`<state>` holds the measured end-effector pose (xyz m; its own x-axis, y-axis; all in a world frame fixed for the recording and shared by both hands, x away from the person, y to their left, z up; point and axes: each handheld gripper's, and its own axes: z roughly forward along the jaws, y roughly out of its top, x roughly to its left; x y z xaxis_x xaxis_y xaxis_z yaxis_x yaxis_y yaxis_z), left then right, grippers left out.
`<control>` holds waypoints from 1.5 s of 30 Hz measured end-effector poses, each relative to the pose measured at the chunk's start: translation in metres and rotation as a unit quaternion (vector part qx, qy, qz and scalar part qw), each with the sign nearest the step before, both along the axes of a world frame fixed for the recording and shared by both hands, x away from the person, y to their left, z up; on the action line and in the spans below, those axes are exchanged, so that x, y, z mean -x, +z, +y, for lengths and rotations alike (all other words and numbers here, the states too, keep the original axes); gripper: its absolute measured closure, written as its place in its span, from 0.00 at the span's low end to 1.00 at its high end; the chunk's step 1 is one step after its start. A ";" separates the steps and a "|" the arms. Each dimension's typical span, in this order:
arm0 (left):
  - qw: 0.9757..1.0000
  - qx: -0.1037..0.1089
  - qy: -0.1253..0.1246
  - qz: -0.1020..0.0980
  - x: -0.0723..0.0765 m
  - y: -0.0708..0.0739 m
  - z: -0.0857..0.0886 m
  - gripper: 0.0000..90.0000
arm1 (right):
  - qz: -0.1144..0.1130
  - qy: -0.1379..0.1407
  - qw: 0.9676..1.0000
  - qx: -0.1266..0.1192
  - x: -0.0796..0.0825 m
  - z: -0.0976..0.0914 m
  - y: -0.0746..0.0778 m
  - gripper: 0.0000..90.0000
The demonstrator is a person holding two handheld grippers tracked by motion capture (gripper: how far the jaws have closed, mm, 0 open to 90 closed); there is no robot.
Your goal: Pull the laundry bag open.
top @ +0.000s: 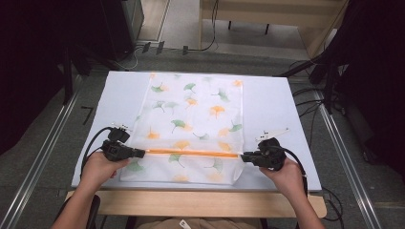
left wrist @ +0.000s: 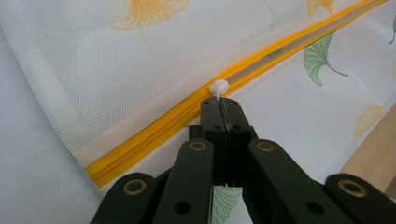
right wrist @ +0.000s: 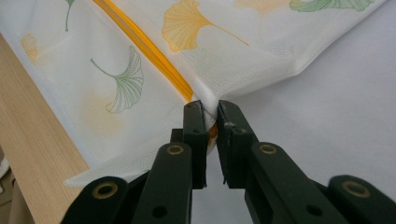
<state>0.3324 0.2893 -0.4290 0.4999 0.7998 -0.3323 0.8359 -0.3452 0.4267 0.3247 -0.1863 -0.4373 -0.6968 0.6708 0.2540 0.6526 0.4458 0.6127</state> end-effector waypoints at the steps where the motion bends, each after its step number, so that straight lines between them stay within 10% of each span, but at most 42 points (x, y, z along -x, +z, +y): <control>1: 1.000 0.001 0.000 0.001 0.000 0.000 0.000 1.00 | 0.000 0.000 1.000 0.000 0.000 0.000 0.000 0.94; 45: 0.999 0.009 0.030 -0.002 0.006 0.002 0.032 1.00 | 0.003 0.000 1.000 0.006 -0.002 0.000 -0.002 0.94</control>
<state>0.3269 0.3211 -0.4267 0.4520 0.8229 -0.3442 0.8532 -0.2863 0.4360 0.3265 -0.1864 -0.4398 -0.6953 0.6737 0.2504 0.6563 0.4531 0.6032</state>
